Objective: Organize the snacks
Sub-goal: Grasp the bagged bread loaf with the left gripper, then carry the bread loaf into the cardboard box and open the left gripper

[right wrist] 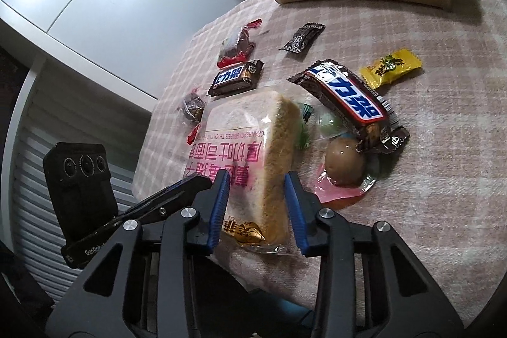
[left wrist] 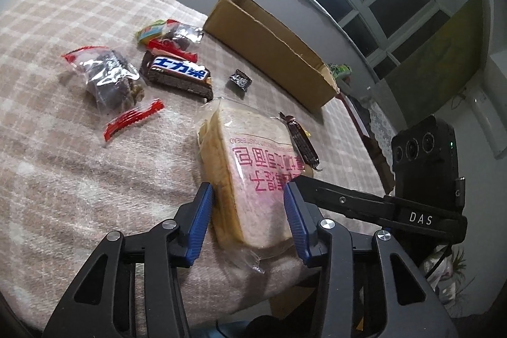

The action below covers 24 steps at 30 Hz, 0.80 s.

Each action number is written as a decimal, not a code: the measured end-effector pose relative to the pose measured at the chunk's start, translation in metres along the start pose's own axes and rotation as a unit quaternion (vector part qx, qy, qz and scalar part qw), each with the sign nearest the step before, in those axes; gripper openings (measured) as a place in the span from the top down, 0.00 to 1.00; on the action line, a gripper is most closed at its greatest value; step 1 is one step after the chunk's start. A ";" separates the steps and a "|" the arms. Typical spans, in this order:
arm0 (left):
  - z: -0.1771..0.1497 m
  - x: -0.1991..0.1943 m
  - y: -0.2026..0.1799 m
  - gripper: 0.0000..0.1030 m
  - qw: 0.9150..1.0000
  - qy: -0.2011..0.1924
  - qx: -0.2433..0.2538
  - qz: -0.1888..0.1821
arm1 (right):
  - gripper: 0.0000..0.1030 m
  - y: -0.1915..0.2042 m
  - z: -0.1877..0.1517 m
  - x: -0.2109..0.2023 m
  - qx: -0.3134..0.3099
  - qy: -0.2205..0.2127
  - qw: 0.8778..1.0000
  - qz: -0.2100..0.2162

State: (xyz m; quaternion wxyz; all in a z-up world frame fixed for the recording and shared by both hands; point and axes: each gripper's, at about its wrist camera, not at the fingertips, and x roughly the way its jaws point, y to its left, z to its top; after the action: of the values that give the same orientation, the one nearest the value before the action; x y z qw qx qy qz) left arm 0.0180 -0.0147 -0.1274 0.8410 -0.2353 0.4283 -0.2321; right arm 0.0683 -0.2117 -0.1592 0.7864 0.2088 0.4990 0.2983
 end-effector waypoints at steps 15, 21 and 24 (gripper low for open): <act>0.022 -0.014 -0.025 0.58 0.998 -0.033 0.047 0.007 | 0.64 0.019 0.007 -0.025 -0.033 -0.032 0.999 0.000; 0.045 -0.016 -0.042 0.58 0.996 -0.052 0.078 0.008 | 0.64 0.029 0.023 -0.041 -0.052 -0.054 0.997 -0.001; 0.057 -0.014 -0.050 0.58 0.994 -0.060 0.092 0.007 | 0.64 0.033 0.033 -0.050 -0.065 -0.066 0.996 -0.006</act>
State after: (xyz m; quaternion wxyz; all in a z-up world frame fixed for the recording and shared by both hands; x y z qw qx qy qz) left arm 0.0481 -0.0344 -0.0589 0.8848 -0.1674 0.3558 -0.2500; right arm 0.0736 -0.2226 -0.0920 0.8313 0.1737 0.4266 0.3109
